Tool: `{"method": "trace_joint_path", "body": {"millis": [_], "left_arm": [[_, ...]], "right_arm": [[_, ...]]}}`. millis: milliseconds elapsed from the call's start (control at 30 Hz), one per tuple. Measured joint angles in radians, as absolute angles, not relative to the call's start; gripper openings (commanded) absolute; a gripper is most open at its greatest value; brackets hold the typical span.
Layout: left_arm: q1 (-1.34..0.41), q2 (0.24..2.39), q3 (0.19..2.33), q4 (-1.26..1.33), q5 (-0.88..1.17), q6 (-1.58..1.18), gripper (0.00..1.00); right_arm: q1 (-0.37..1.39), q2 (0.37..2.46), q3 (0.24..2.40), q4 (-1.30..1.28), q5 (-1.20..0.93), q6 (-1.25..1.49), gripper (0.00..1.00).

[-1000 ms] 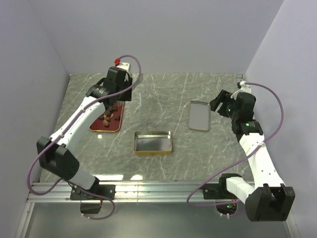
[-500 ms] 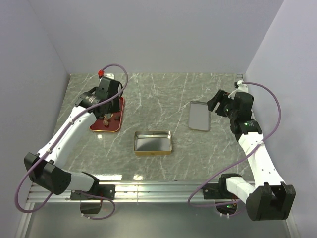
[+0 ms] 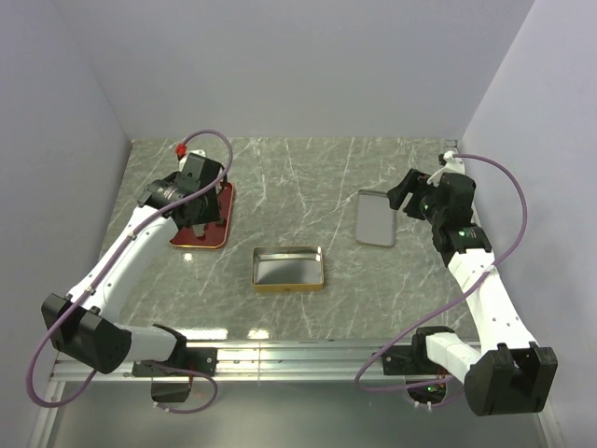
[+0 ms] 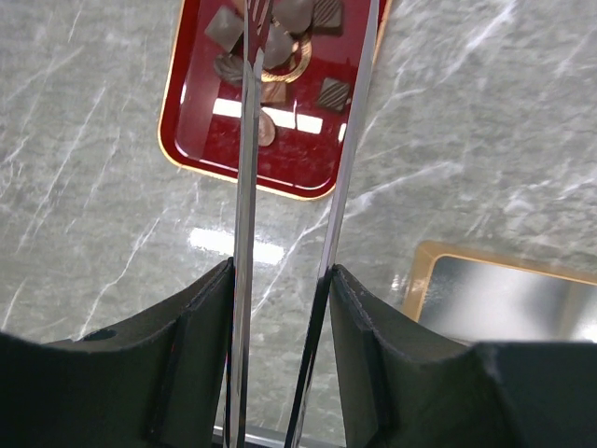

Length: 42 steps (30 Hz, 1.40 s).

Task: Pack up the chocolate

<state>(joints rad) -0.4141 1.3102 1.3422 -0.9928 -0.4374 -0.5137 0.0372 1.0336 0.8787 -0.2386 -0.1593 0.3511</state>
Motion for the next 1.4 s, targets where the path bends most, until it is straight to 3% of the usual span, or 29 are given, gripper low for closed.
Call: {"method": "trace_joint_path", "body": {"millis": [1400], "left_arm": [[-0.283, 1.427, 1.243, -0.805, -0.361, -0.48, 0.49]], "right_arm": [[0.044, 1.038, 0.878, -0.233, -0.158, 0.351, 0.77]]}}
